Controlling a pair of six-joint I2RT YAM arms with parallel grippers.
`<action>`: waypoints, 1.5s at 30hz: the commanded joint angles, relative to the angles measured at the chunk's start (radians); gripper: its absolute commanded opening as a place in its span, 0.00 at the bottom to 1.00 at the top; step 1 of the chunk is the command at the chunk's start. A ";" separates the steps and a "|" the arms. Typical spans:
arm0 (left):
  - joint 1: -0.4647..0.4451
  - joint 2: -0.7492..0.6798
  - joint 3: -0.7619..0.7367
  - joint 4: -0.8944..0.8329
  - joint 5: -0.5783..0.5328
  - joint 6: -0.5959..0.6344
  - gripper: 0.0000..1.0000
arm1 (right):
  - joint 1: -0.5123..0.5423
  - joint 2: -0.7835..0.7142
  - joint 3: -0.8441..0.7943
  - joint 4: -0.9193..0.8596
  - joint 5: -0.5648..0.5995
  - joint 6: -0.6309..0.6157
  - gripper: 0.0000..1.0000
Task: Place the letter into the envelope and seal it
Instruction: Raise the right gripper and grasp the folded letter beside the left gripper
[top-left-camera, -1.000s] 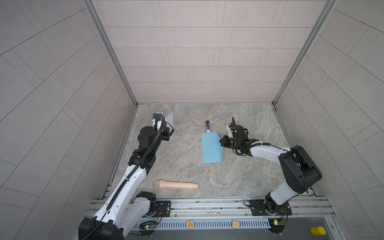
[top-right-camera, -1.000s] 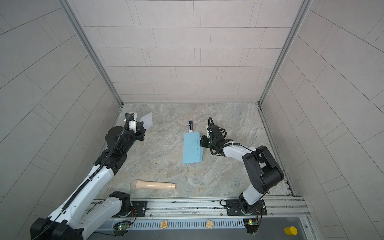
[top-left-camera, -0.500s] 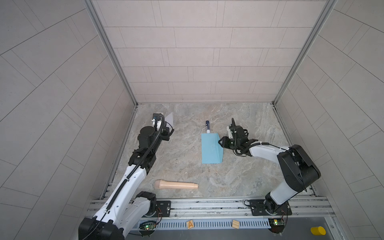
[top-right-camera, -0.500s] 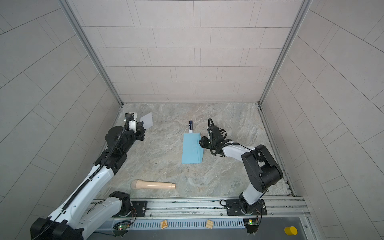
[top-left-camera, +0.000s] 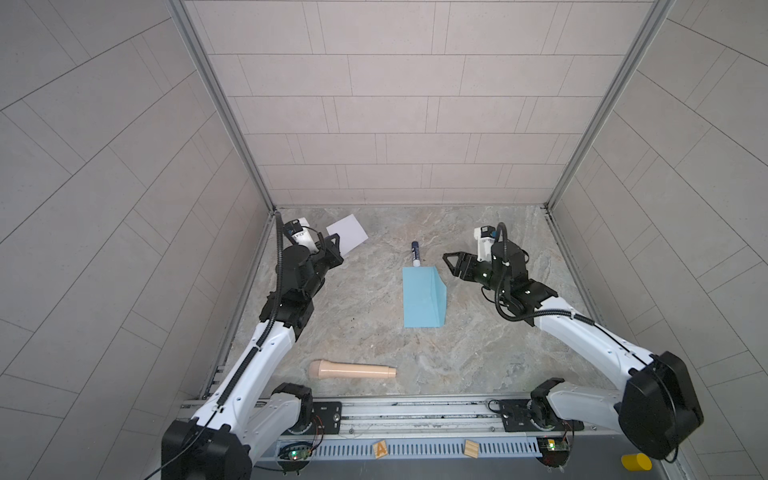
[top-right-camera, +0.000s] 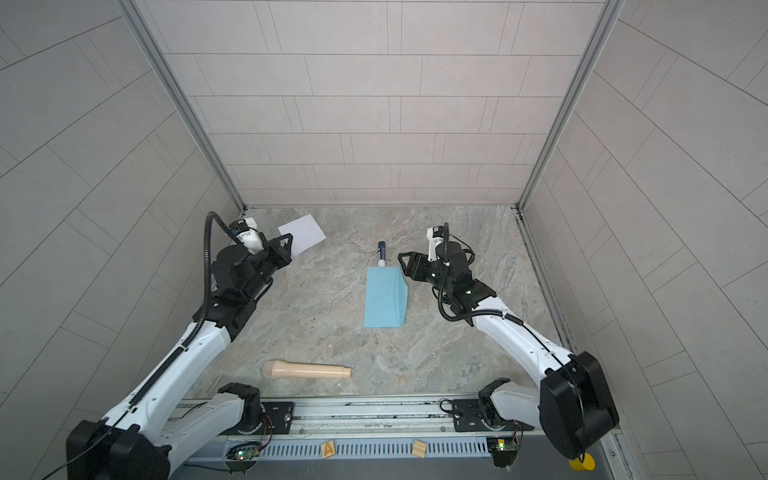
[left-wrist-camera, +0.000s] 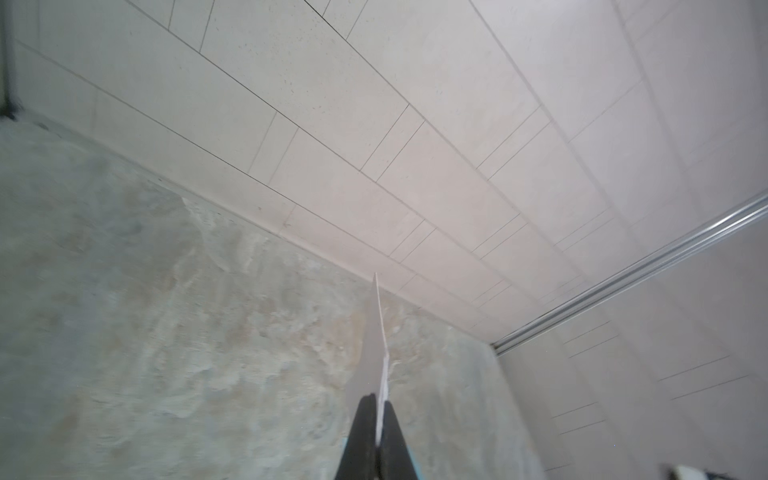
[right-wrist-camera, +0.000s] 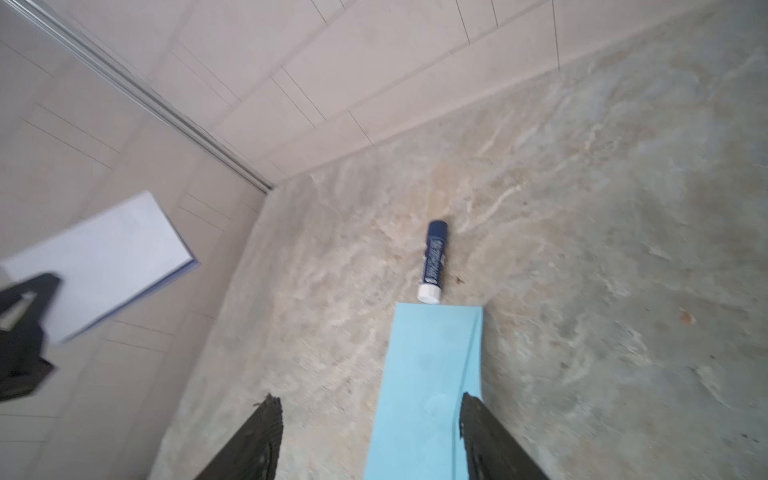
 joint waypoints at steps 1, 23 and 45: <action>0.005 0.009 -0.039 0.158 0.087 -0.338 0.00 | 0.020 -0.035 -0.028 0.148 -0.001 0.170 0.72; -0.112 0.194 -0.186 0.615 0.207 -0.879 0.00 | 0.271 0.154 -0.003 0.490 0.226 0.604 0.85; -0.191 0.178 -0.198 0.601 0.214 -0.851 0.00 | 0.286 0.283 0.102 0.609 0.179 0.649 0.41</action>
